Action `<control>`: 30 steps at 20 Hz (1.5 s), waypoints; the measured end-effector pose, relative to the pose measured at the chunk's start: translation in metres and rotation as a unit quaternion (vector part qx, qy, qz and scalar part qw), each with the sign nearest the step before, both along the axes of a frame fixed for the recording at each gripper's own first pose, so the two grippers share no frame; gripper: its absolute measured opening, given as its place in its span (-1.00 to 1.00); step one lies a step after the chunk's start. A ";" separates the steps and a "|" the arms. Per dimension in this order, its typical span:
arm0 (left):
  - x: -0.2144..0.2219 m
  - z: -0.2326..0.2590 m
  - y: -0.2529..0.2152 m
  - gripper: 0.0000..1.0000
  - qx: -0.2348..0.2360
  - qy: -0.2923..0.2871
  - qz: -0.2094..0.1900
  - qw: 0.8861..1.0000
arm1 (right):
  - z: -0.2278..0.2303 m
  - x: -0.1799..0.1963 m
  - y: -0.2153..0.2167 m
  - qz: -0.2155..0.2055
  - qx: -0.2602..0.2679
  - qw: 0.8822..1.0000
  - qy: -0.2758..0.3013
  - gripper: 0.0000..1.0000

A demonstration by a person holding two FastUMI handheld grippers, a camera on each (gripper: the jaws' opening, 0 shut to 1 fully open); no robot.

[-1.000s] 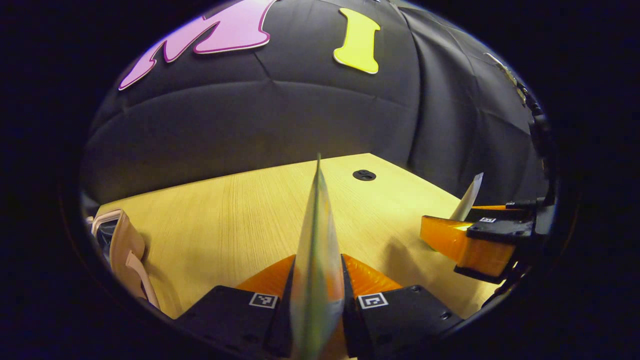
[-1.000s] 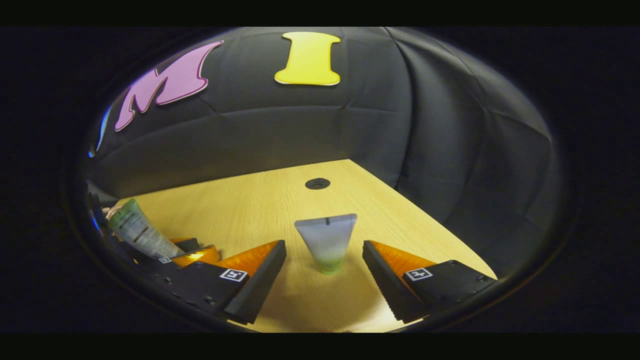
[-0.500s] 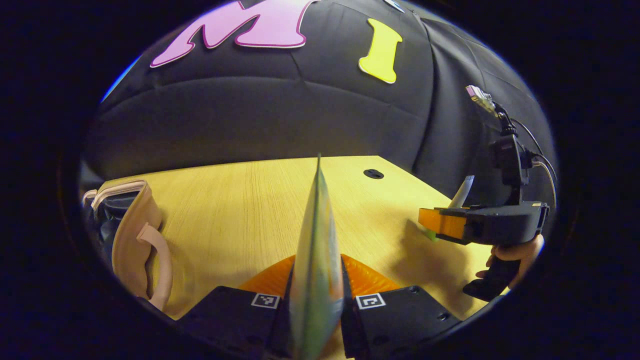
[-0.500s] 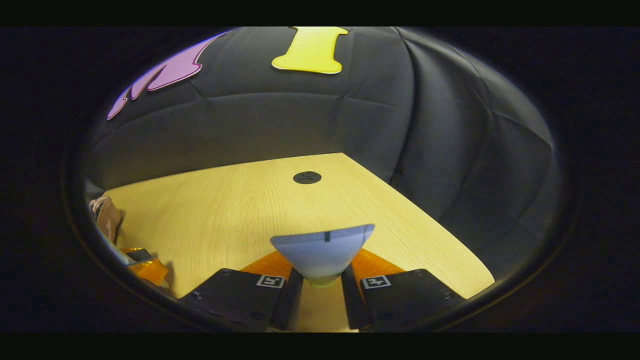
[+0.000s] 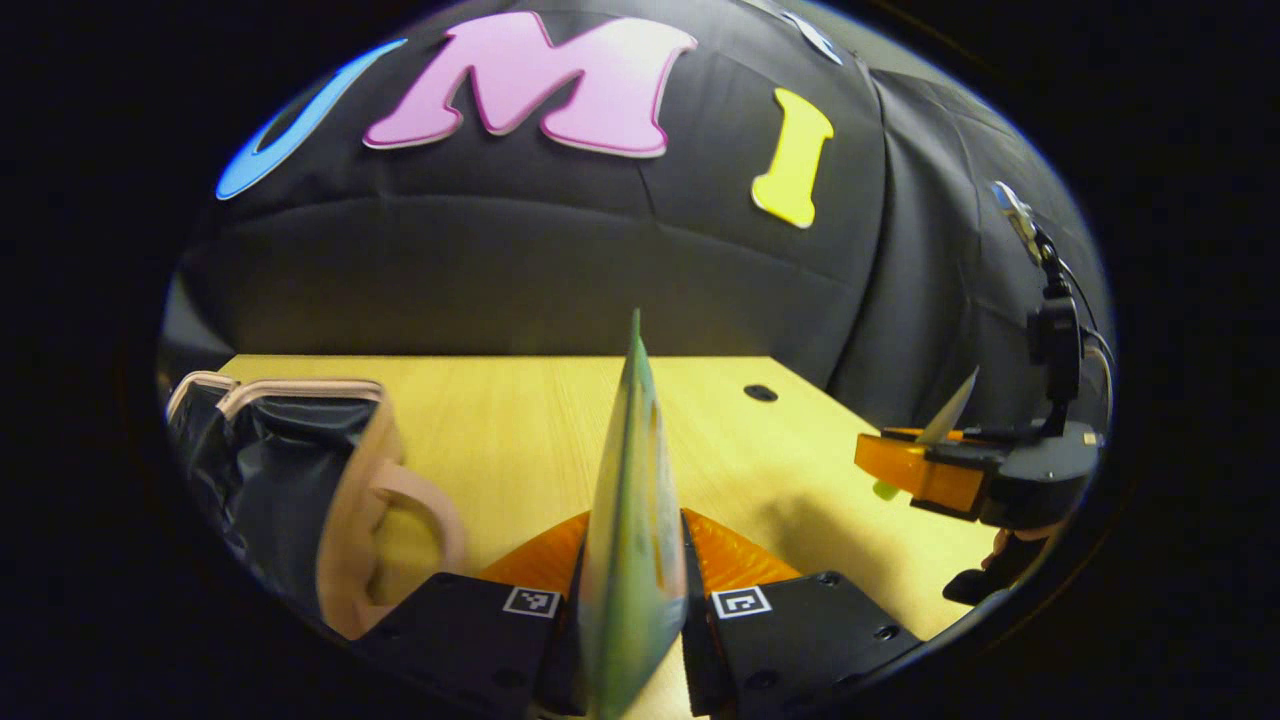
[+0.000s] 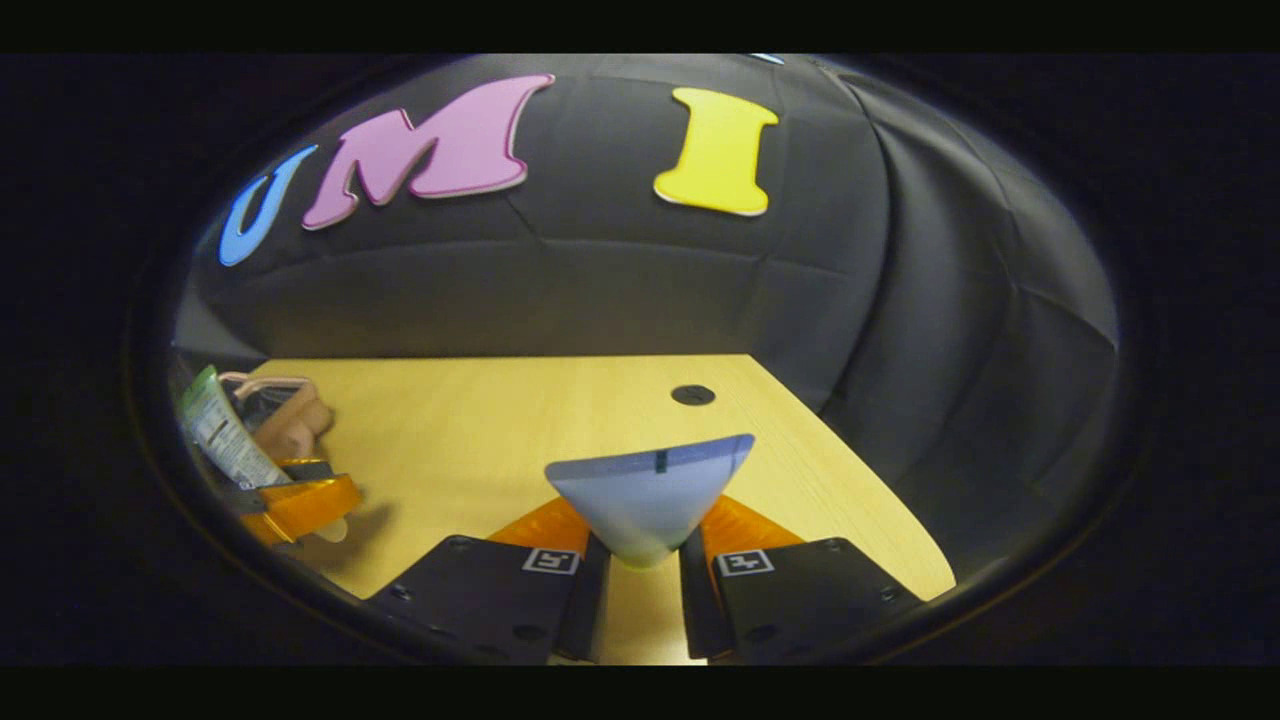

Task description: First open the suitcase, pack the skin care products into it, and then close the suitcase.

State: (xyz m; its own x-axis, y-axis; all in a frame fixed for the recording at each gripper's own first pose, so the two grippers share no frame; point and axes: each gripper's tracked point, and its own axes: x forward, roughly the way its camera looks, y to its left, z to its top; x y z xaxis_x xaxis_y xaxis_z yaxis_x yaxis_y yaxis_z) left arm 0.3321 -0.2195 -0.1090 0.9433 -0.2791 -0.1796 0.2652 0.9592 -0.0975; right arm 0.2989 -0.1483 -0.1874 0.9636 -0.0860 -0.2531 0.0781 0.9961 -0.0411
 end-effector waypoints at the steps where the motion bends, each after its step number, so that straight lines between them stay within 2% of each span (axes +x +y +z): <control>1: -0.010 0.013 0.017 -0.19 -0.007 -0.005 0.009 1.000 | 0.013 -0.014 0.014 0.011 -0.001 1.000 -0.009 -0.31; 2: -0.022 0.024 0.039 -0.26 -0.010 -0.008 0.021 1.000 | 0.024 -0.028 0.031 0.024 0.002 1.000 -0.014 -0.32; 3: -0.032 0.035 0.065 -0.19 -0.009 -0.010 0.035 0.999 | 0.033 -0.043 0.051 0.038 0.009 0.999 -0.015 -0.32; 5: -0.048 0.049 0.125 -0.19 0.002 -0.010 0.070 0.998 | 0.045 -0.070 0.094 0.072 0.021 0.997 -0.011 -0.32; 6: -0.052 0.052 0.155 -0.27 0.009 -0.008 0.085 0.996 | 0.051 -0.080 0.111 0.087 0.022 0.996 -0.010 -0.32; 9: -0.053 0.031 0.237 -0.20 0.048 0.040 0.110 0.992 | 0.071 -0.105 0.173 0.137 0.029 0.990 -0.019 -0.32; 11: -0.042 0.001 0.275 -0.20 0.061 0.110 0.109 0.986 | 0.081 -0.118 0.213 0.167 0.041 0.985 -0.027 -0.32; 12: -0.035 -0.016 0.282 -0.24 0.057 0.147 0.104 0.982 | 0.087 -0.122 0.231 0.180 0.044 0.982 -0.032 -0.32; 13: -0.027 -0.033 0.284 -0.13 0.050 0.185 0.099 0.976 | 0.091 -0.125 0.248 0.192 0.045 0.980 -0.035 -0.32; 15: -0.021 -0.059 0.285 -0.19 0.042 0.241 0.076 0.967 | 0.093 -0.128 0.279 0.219 0.061 0.973 -0.028 -0.33; 17: -0.015 -0.077 0.288 -0.12 0.060 0.283 0.070 0.955 | 0.099 -0.127 0.297 0.233 0.070 0.970 -0.030 -0.31; 18: -0.016 -0.088 0.288 -0.19 0.069 0.313 0.069 0.945 | 0.104 -0.127 0.297 0.235 0.062 0.969 -0.036 -0.32; 19: -0.017 -0.089 0.289 -0.19 0.074 0.330 0.070 0.938 | 0.106 -0.126 0.296 0.234 0.058 0.970 -0.040 -0.32; 20: -0.011 -0.086 0.288 -0.16 0.075 0.328 0.070 0.939 | 0.105 -0.124 0.295 0.233 0.060 0.970 -0.042 -0.32; 21: -0.011 -0.082 0.288 -0.16 0.077 0.336 0.072 0.936 | 0.103 -0.122 0.293 0.231 0.062 0.970 -0.039 -0.47; 22: -0.012 -0.080 0.292 -0.11 0.081 0.337 0.084 0.934 | 0.101 -0.120 0.290 0.230 0.062 0.971 -0.034 -0.32; 23: -0.009 -0.079 0.299 -0.03 0.088 0.334 0.095 0.934 | 0.098 -0.116 0.287 0.229 0.060 0.971 -0.028 -0.33; 24: -0.009 -0.075 0.296 0.16 0.079 0.327 0.093 0.937 | 0.095 -0.113 0.284 0.228 0.060 0.971 -0.023 -0.33; 25: -0.011 -0.063 0.293 0.46 0.066 0.308 0.098 0.944 | 0.093 -0.109 0.282 0.227 0.060 0.972 -0.019 -0.33; 26: -0.015 -0.048 0.289 0.77 0.050 0.284 0.103 0.952 | 0.091 -0.105 0.281 0.228 0.059 0.972 -0.014 -0.48; 27: -0.021 -0.030 0.289 0.92 0.029 0.248 0.108 0.962 | 0.088 -0.102 0.283 0.230 0.057 0.971 -0.008 -0.32; 30: -0.057 0.042 0.315 0.93 -0.014 0.135 0.150 0.979 | 0.074 -0.092 0.297 0.241 0.043 0.969 0.010 -0.32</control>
